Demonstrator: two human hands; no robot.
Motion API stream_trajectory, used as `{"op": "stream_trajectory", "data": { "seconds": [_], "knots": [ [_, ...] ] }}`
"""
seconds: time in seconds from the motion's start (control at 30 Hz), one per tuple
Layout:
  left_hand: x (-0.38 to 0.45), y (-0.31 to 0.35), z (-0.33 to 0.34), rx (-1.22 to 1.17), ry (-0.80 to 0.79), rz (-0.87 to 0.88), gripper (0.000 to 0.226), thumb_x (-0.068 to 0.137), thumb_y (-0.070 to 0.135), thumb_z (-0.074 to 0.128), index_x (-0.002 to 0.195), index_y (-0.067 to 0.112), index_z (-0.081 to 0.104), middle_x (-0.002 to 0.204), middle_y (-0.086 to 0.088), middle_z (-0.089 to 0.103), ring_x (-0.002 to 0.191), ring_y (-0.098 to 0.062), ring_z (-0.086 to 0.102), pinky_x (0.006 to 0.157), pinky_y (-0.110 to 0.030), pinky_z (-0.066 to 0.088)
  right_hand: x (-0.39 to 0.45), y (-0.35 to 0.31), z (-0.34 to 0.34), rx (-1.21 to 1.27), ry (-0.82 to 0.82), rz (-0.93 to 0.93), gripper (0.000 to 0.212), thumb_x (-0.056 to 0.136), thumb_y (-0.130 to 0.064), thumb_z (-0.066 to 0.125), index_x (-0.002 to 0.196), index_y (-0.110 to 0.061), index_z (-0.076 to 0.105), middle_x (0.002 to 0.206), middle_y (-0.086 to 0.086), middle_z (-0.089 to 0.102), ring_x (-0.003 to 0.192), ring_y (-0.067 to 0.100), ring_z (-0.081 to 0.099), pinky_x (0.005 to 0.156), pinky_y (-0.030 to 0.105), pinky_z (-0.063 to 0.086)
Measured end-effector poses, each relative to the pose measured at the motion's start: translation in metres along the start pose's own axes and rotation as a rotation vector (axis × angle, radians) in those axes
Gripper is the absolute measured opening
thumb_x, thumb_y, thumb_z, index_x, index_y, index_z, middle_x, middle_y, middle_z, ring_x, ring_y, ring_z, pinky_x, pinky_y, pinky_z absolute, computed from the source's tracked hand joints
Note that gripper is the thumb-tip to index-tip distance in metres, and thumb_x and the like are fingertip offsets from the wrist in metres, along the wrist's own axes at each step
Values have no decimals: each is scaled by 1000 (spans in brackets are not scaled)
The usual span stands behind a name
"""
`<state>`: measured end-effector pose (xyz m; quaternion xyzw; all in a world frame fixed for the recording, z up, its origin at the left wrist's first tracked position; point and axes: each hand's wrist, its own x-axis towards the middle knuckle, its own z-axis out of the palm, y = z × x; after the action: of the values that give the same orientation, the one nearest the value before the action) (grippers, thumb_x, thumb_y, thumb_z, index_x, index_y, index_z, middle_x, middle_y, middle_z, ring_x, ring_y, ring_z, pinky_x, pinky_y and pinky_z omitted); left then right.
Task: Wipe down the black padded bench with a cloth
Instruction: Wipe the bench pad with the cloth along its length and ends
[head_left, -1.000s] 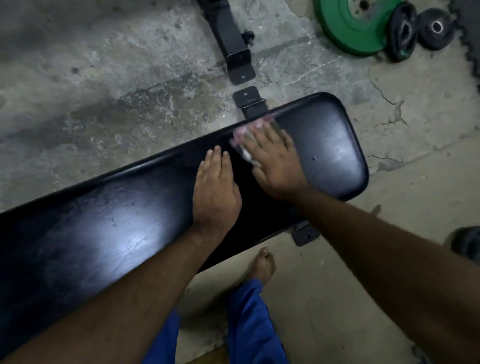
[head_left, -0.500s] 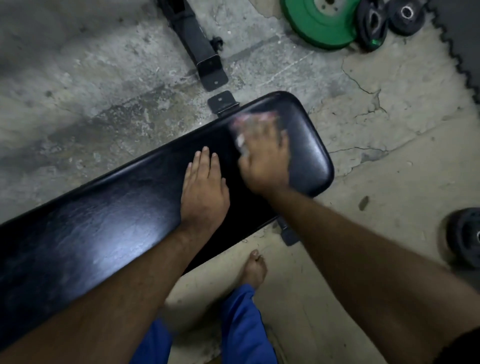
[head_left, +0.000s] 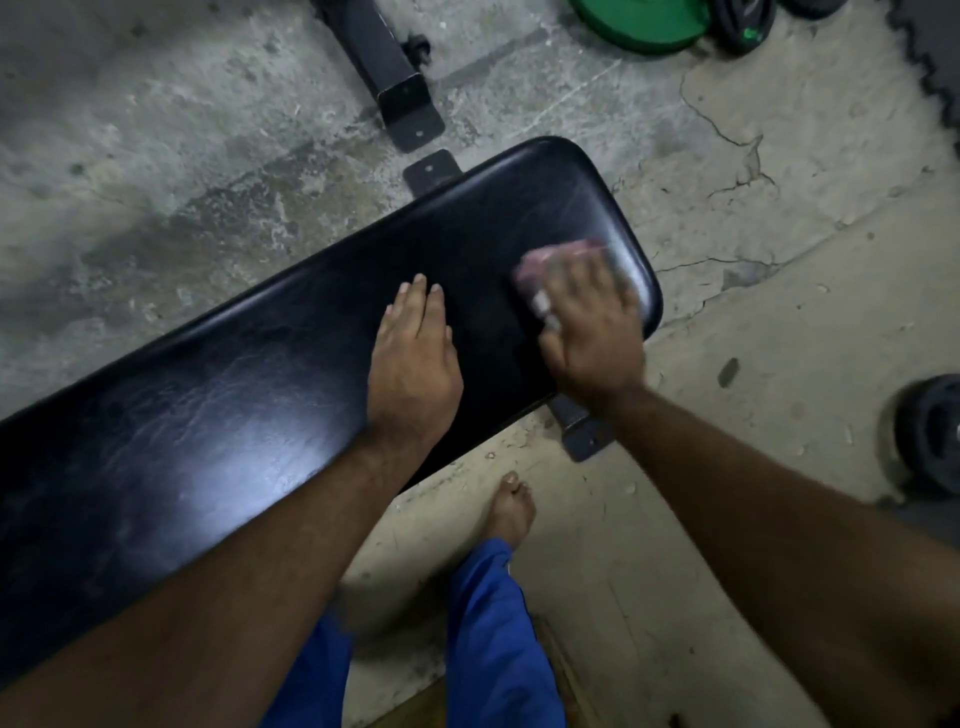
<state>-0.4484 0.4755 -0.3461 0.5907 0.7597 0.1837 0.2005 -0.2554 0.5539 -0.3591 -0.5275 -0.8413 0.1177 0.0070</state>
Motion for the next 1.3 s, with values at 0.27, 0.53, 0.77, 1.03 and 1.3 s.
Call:
{"op": "stream_trajectory", "data": {
  "seconds": [0.27, 0.53, 0.77, 1.03, 1.3],
  "knots": [
    [30, 30, 13, -9, -6, 39, 46, 97, 13, 40, 141, 1, 43, 152, -19, 35, 143, -32, 28, 118, -44, 22, -5, 54, -7, -32, -33, -239, 67, 90, -42, 34, 156, -30, 32, 165, 6, 28, 154, 31, 19, 119, 57, 23],
    [32, 47, 28, 179, -134, 34, 68, 94, 47, 49, 151, 15, 29, 160, -19, 13, 148, -33, 9, 120, -46, 5, 29, 76, -17, 110, -10, -205, 68, 88, -38, 36, 155, -27, 37, 164, 4, 32, 153, 28, 23, 119, 51, 25],
    [36, 53, 24, 204, -179, -23, 70, 94, 49, 51, 152, 18, 27, 161, -15, 11, 149, -30, 7, 120, -44, 3, 105, 73, -26, 90, -79, -331, 72, 85, -40, 35, 156, -29, 33, 164, 1, 30, 153, 28, 21, 121, 51, 23],
    [38, 52, 23, 187, -205, -45, 70, 94, 51, 48, 153, 23, 24, 162, -11, 8, 149, -27, 3, 120, -40, -2, 114, 87, -32, 225, -124, -227, 68, 92, -40, 37, 158, -32, 26, 164, 3, 31, 149, 31, 31, 114, 47, 34],
    [40, 57, 13, 205, -274, -59, 71, 95, 49, 45, 154, 22, 16, 163, -11, 2, 149, -27, 0, 121, -40, 0, 79, 82, -61, 288, -128, 13, 66, 94, -25, 47, 156, -40, 29, 153, -1, 49, 125, 30, 59, 100, 40, 52]
  ]
}}
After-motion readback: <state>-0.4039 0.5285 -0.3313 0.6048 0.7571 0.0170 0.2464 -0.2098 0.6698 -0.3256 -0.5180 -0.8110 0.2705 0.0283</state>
